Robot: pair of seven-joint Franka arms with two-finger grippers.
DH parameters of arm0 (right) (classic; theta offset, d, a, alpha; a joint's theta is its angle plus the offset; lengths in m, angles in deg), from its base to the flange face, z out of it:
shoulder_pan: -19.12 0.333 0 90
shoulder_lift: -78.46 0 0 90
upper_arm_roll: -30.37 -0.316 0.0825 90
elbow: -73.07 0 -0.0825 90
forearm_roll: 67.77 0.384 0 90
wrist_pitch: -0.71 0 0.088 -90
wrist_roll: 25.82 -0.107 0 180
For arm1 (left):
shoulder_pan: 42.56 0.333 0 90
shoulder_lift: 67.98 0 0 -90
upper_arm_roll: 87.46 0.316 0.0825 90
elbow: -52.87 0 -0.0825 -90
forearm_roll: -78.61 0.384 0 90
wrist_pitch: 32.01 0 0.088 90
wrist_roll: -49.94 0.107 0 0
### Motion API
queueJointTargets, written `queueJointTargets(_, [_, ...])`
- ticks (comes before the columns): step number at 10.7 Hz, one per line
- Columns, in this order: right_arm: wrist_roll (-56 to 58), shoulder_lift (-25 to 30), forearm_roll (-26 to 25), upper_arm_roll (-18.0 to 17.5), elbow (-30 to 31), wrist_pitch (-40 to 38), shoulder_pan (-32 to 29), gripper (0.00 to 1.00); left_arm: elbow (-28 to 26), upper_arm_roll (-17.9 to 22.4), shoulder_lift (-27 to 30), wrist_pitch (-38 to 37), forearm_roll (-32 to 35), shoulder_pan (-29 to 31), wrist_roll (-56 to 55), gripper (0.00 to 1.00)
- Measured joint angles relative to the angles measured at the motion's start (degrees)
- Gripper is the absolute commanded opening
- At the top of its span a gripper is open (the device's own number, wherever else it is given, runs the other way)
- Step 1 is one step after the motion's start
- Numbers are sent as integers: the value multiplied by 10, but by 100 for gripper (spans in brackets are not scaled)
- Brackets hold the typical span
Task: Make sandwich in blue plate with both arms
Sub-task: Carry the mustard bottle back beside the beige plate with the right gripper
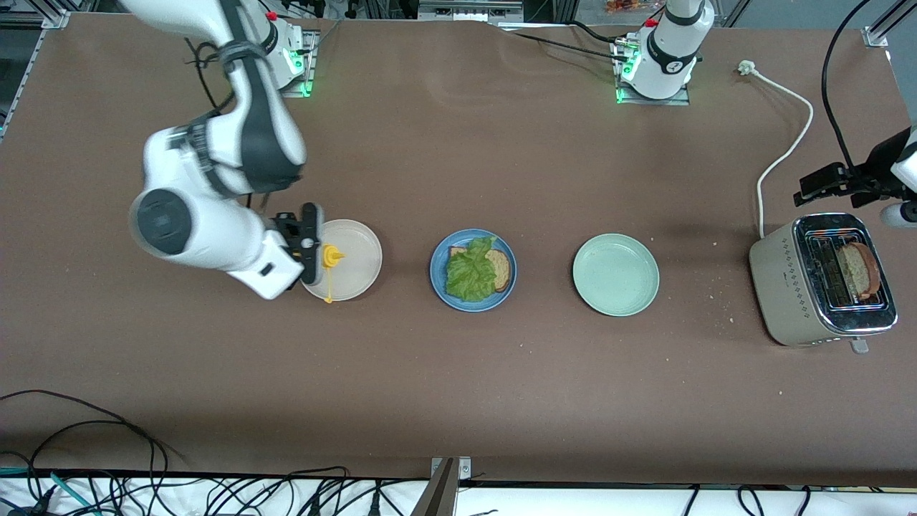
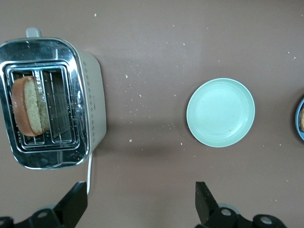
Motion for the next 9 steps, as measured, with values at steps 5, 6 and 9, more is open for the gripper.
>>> queueJointTargets(5, [242, -22, 183, -6, 7, -98, -150, 13, 27, 1, -34, 0, 39, 12, 0, 100])
queueJointTargets(6, [284, -37, 211, -6, 9, -116, -172, 13, 27, 1, -46, 0, 40, 22, 1, 100])
queueJointTargets(9, [425, -106, 301, -10, 15, -165, -235, 13, 35, 2, -100, 44, 40, 66, 47, 100])
